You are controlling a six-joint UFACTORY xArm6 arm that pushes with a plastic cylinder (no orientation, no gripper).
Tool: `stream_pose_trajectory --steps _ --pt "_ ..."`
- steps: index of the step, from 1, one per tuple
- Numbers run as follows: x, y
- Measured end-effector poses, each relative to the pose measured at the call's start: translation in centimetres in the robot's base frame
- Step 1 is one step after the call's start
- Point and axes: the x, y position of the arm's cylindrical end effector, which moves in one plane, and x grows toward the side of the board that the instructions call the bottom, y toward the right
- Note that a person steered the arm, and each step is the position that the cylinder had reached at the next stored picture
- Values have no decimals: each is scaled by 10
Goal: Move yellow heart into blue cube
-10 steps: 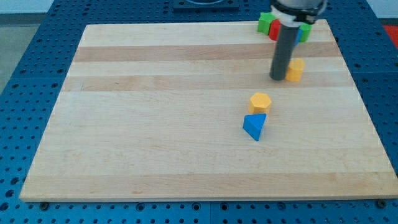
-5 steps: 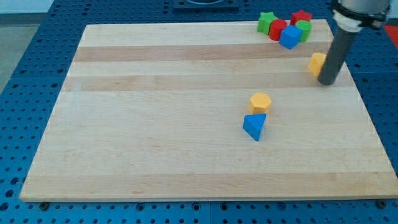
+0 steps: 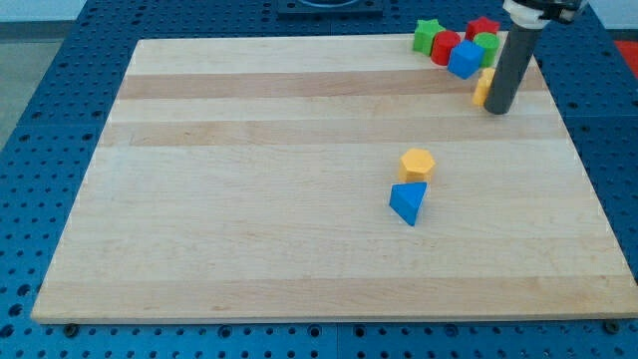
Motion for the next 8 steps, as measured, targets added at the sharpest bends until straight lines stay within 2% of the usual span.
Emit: stream_pose_trajectory --steps 4,6,7,8 --pt "-44 -15" --pt "-51 -15" --pt "-3 -15" --pt "72 8"
